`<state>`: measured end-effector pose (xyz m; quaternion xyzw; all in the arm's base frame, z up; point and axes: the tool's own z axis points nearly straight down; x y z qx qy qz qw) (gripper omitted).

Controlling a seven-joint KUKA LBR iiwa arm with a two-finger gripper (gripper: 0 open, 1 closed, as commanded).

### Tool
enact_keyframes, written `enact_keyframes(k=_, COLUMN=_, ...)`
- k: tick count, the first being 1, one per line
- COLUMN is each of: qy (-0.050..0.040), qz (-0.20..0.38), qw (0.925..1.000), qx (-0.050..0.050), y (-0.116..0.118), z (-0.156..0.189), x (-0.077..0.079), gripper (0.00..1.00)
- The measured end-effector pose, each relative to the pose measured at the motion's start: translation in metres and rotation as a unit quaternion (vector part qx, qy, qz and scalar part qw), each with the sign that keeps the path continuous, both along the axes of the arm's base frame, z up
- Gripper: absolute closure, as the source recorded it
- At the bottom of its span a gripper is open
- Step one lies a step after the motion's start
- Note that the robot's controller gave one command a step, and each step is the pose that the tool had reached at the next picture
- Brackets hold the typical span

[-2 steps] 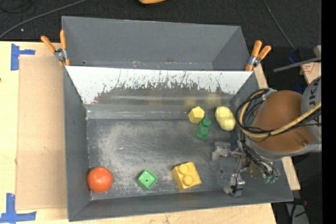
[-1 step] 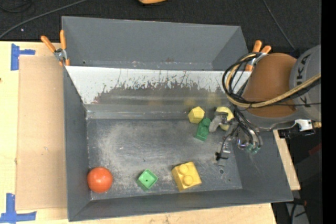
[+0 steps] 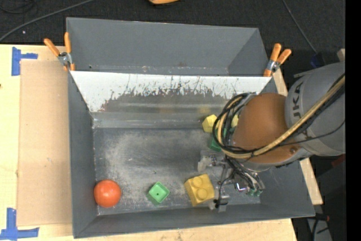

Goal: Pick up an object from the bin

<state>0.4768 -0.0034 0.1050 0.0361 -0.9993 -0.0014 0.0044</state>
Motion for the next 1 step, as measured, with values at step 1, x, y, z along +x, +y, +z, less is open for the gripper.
enact_keyframes(k=1, qy=-0.0203, qz=-0.037, qw=0.9991, qx=-0.002, y=0.0019, z=-0.0341, x=-0.0039, gripper=0.0)
